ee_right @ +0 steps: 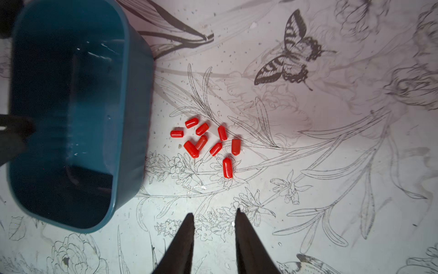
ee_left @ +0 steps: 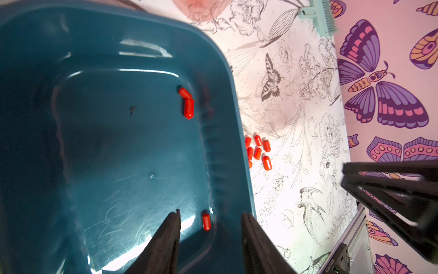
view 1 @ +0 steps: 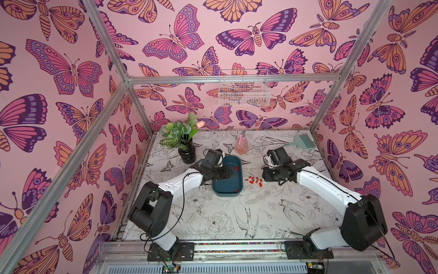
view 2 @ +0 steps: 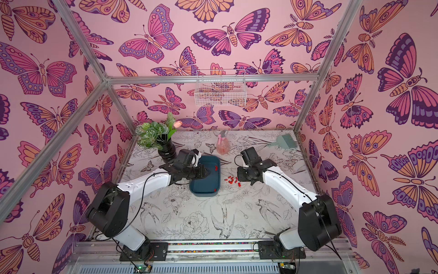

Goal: Take the screw protection sleeves out of the storage box
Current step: Place the screw protection sleeve at the center of the board, then pick up the screw protection sleeve from the storage box.

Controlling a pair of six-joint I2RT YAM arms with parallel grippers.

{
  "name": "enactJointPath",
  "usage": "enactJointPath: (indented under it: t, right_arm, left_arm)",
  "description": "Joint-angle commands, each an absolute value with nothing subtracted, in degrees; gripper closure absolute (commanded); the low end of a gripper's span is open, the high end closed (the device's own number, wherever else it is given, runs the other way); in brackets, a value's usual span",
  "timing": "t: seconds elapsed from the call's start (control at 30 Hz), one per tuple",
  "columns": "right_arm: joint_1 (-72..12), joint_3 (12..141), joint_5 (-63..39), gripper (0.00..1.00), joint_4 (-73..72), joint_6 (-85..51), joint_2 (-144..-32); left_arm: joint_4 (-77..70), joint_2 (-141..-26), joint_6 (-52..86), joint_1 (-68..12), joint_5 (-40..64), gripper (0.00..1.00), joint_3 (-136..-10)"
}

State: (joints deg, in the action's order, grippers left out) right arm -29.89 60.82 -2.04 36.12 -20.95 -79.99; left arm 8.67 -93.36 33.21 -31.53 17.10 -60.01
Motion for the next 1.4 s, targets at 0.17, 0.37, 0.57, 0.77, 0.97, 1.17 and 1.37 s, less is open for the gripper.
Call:
enactJointPath:
  t: [0.17,0.37,0.57,0.77,0.97,1.17,1.37]
  right_arm:
    - [-28.7,61.6,3.9,0.66,45.7,-19.1,-69.0]
    - [-28.2,59.7,7.5,0.67,47.9,-18.5,-59.9]
    - [-25.9,58.1,7.6,0.67,51.1,-17.1,-54.7]
    - [-25.4,56.6,8.0,0.67,50.8,-17.5,-51.1]
    - [-25.3,56.1,6.9,0.67,50.5,-17.3,-51.8]
    - [-25.3,55.7,7.1,0.68,50.2,-17.4,-51.8]
    - [-25.3,55.5,6.7,0.68,50.1,-17.3,-52.2]
  left_arm:
    - [10.6,-96.5,30.7,-31.7,16.3,0.59,-64.8]
    - [12.5,-99.2,28.6,-32.3,14.7,0.59,-68.1]
    - [13.8,-103.8,26.8,-32.4,12.9,0.59,-71.2]
    - [14.1,-108.1,25.6,-33.0,10.9,0.59,-74.0]
    - [14.9,-111.4,24.6,-33.1,9.8,0.62,-77.0]
    - [15.1,-113.5,24.4,-33.2,9.6,0.63,-78.7]
    - [16.0,-115.5,23.5,-33.3,8.5,0.63,-80.9]
